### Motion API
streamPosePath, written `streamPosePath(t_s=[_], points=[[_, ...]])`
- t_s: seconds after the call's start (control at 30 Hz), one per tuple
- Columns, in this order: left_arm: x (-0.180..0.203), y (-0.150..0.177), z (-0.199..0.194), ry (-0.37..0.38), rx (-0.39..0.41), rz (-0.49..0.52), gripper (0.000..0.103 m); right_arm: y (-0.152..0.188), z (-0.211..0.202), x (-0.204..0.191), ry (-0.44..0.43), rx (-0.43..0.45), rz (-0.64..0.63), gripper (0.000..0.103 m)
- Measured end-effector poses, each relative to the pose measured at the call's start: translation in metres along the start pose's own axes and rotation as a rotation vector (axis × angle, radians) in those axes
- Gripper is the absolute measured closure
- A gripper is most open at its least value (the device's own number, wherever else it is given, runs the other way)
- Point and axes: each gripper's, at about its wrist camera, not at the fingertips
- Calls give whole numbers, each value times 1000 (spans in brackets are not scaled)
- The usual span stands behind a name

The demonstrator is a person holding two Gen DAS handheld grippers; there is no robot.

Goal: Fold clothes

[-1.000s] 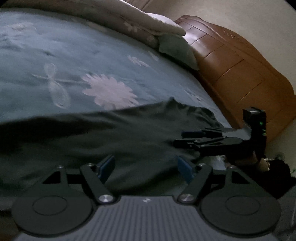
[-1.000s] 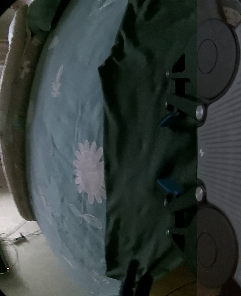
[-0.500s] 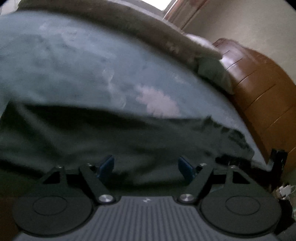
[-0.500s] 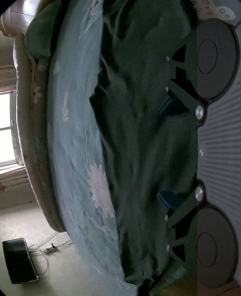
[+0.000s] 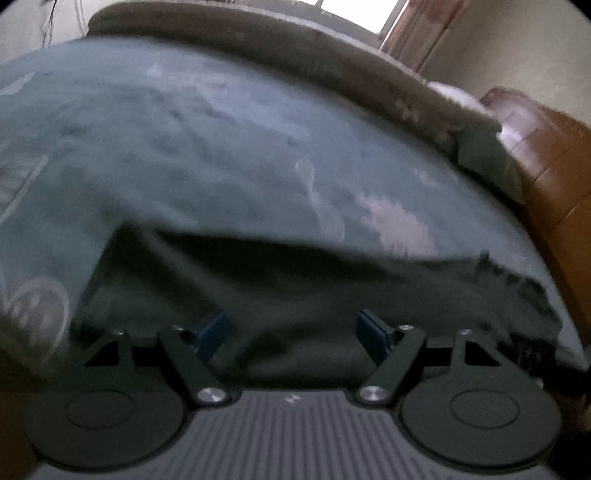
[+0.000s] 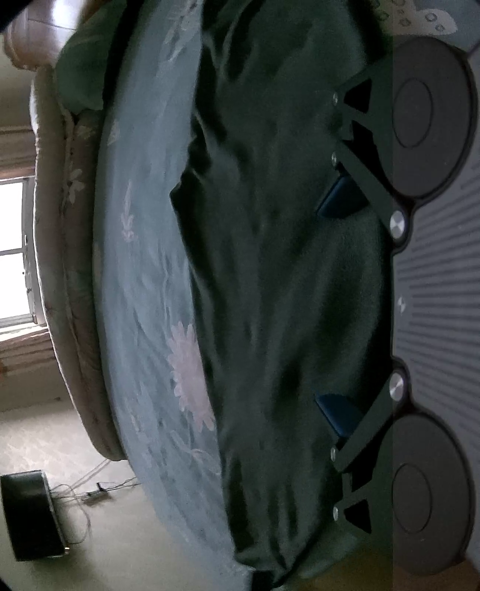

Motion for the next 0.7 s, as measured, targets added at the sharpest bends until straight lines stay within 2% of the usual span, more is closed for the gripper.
streamPosePath(t_s=[0.07,0.17,0.2,0.23,0.3,0.33,0.4,0.5,0.53,0.6,0.67,0.7], points=[[-3,-10,13,-3,18,-6,24,0,1,-5,20,-7,-24,0],[-27,-14,22,-118,44,-35,24,0,2,-8,31,-16,-44,0],[-37,-13,19,-166,64,-55,28,0,1,-8,30,-17,-45,0],[-46,-14,15,-175,77,-87,28,0,1,-6,25,-16,-43,0],[-61,-19,4,-136,93,-172,29,1,1,-4,15,-15,-40,0],[-61,-22,1,-133,102,-181,29,0,1,-4,16,-19,-43,0],[-50,-27,-1,-154,120,-150,28,-2,2,-5,18,-27,-47,0],[-30,-30,11,-62,111,-81,24,-6,2,-5,20,-38,-39,0],[-25,-29,19,-54,93,-54,24,-7,1,-4,14,-37,-30,0],[-24,-26,35,-119,71,5,24,-8,1,-1,3,-37,-14,0],[-31,-27,43,-247,103,52,27,-10,0,2,-4,-37,0,0],[-34,-28,42,-286,118,51,26,-11,0,4,-6,-37,6,0]])
Point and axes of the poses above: each gripper's, at about its wrist camera, not at the fingertips, and z roughly the way its jaws point, x to its right, y to its underside, and after that the axes turned 8 degrees about -z, right-handed
